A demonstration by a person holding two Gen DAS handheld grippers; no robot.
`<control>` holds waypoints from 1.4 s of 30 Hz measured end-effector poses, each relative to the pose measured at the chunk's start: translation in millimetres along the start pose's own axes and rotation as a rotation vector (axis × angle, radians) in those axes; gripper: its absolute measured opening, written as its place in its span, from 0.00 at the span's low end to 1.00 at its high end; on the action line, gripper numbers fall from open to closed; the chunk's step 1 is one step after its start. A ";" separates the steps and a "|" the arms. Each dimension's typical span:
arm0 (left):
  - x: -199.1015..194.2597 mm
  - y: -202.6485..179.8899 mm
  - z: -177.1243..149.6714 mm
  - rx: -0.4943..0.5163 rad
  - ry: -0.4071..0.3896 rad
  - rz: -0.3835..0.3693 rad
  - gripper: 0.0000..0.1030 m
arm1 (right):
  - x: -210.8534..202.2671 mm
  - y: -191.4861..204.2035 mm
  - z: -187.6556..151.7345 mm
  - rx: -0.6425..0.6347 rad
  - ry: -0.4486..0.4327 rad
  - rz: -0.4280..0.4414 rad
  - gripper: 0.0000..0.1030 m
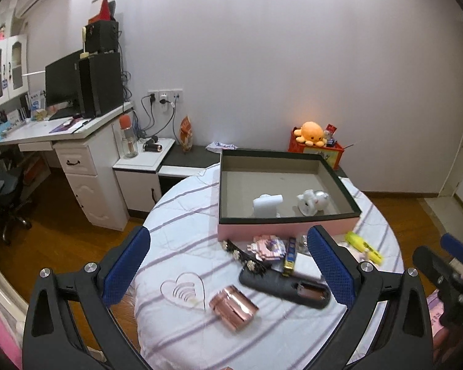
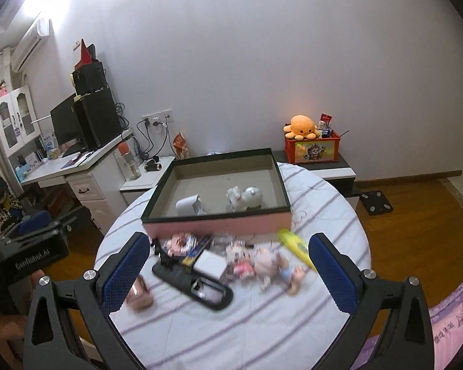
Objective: Organize rigid objects
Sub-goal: 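Withdraw both grippers from the box and approach the rose-gold canister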
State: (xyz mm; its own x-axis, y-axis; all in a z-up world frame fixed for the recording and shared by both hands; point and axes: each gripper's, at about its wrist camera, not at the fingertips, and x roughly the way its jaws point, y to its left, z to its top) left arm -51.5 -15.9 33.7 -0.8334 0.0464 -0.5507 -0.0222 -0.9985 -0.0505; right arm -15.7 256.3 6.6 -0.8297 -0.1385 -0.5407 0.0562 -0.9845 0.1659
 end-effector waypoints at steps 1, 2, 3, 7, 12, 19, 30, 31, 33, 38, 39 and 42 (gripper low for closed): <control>-5.9 -0.8 -2.2 -0.001 -0.006 0.002 1.00 | -4.7 -0.3 -2.6 0.004 -0.001 0.001 1.00; -12.5 -1.5 -5.4 -0.002 -0.010 0.003 1.00 | -9.4 -0.8 -6.1 0.009 -0.001 0.001 1.00; -17.2 -1.6 -8.3 -0.004 -0.013 0.003 1.00 | -13.8 -1.5 -9.5 0.012 0.001 -0.001 1.00; -35.0 -1.4 -20.0 -0.008 -0.018 0.006 1.00 | -26.3 -2.1 -20.0 0.010 0.003 -0.005 1.00; -49.4 4.7 -30.0 -0.027 -0.033 0.013 1.00 | -40.9 0.0 -24.4 0.004 -0.019 -0.009 1.00; -66.1 16.7 -39.2 -0.039 -0.048 0.043 1.00 | -55.0 7.3 -25.5 -0.018 -0.045 -0.003 1.00; -72.7 12.9 -40.1 -0.025 -0.057 0.042 1.00 | -55.8 15.8 -26.2 -0.037 -0.044 0.013 1.00; -73.0 12.6 -39.9 -0.025 -0.058 0.042 1.00 | -55.4 16.0 -26.2 -0.037 -0.045 0.012 1.00; -73.2 11.6 -39.3 -0.025 -0.060 0.040 1.00 | -55.1 16.6 -26.4 -0.036 -0.042 0.014 1.00; -74.0 9.5 -38.6 -0.024 -0.070 0.042 1.00 | -54.2 16.4 -28.0 -0.026 -0.041 0.013 1.00; -74.5 9.6 -39.1 -0.022 -0.073 0.043 1.00 | -53.5 15.6 -29.0 -0.023 -0.039 0.011 1.00; -74.5 10.5 -42.8 -0.013 -0.086 0.052 1.00 | -47.3 9.4 -32.7 -0.018 -0.018 -0.003 1.00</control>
State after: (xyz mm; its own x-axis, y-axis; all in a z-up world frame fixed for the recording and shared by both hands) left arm 33.9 -28.6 38.6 -0.8777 -0.0088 -0.4792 0.0292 -0.9990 -0.0352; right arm 42.2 250.1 6.8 -0.8397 -0.1341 -0.5262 0.0637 -0.9867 0.1498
